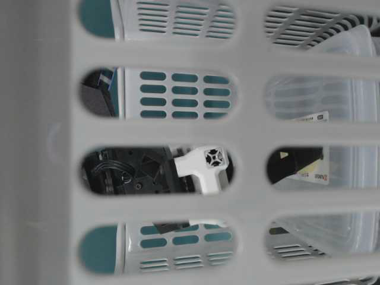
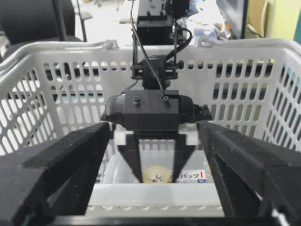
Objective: Pick up the cellophane tape from the shopping basket with the left arm.
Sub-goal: 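Lower the open left gripper down onto the cellophane tape roll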
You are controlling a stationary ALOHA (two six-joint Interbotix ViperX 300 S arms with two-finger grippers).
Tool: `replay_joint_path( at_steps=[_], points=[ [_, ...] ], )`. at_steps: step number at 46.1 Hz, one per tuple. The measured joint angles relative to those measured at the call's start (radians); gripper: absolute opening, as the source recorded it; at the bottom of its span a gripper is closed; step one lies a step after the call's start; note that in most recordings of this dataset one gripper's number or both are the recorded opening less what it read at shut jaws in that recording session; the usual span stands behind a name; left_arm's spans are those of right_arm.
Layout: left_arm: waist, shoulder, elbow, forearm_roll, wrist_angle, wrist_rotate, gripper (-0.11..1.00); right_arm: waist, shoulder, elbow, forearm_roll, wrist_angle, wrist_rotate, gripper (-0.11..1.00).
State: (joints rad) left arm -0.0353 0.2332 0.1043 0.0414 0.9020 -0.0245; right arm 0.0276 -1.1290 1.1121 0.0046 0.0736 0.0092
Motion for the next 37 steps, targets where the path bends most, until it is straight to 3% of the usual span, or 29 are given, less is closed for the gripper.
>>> replay_joint_path(
  at_steps=[8, 15, 37],
  points=[
    [0.000, -0.017, -0.017, 0.000, 0.025, 0.000, 0.50, 0.000, -0.008, 0.006, 0.000, 0.000, 0.000, 0.75],
    [-0.003, -0.071, -0.089, 0.000, 0.112, 0.000, 0.50, 0.000, -0.011, 0.009, 0.000, -0.002, 0.000, 0.75],
    [-0.048, -0.115, -0.525, 0.000, 0.546, -0.003, 0.50, 0.002, -0.014, 0.014, 0.000, -0.002, 0.000, 0.75]
  ],
)
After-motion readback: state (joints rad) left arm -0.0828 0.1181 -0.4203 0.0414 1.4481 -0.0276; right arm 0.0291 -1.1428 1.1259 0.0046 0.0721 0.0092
